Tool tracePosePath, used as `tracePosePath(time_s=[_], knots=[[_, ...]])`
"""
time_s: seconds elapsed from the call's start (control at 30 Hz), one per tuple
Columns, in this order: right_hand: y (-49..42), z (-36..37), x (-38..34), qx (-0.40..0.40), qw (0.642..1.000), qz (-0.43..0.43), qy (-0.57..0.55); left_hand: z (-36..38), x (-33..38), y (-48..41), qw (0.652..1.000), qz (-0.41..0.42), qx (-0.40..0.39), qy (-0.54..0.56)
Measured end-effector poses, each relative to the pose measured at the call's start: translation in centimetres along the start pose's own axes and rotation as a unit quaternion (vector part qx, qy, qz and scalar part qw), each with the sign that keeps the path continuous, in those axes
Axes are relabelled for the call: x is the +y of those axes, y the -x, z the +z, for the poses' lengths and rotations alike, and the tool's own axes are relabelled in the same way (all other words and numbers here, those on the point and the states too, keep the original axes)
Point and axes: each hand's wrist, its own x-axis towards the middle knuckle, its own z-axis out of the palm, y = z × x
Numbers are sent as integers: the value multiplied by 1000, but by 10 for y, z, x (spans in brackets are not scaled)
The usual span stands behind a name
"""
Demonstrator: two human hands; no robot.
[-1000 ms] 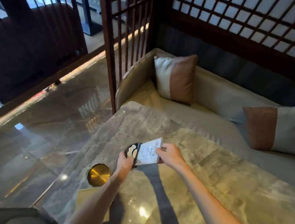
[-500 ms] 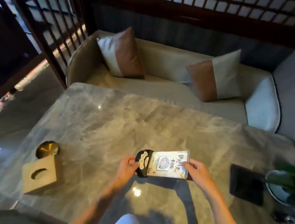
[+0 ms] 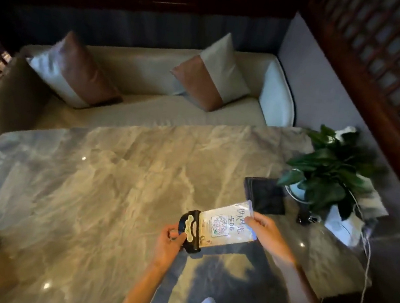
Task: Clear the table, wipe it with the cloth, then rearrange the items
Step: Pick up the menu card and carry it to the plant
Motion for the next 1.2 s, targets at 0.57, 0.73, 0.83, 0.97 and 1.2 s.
tracePosePath(time_s=[0.57, 0.73, 0.83, 0.97, 1.2], knots=[[-92, -102, -77, -28, 992, -14, 120, 108, 91, -100, 996, 1, -91, 18], [-189, -174, -160, -39, 978, -44, 199, 198, 170, -189, 989, 54, -137, 13], [-255, -218, -191, -7, 972, -55, 229, 267, 214, -248, 981, 85, -171, 21], [-329, -271, -199, 28, 966, -41, 255, 352, 241, -311, 972, 121, -200, 23], [-395, -328, -157, 48, 941, 33, 333, 440, 242, -335, 973, 1, -229, -25]])
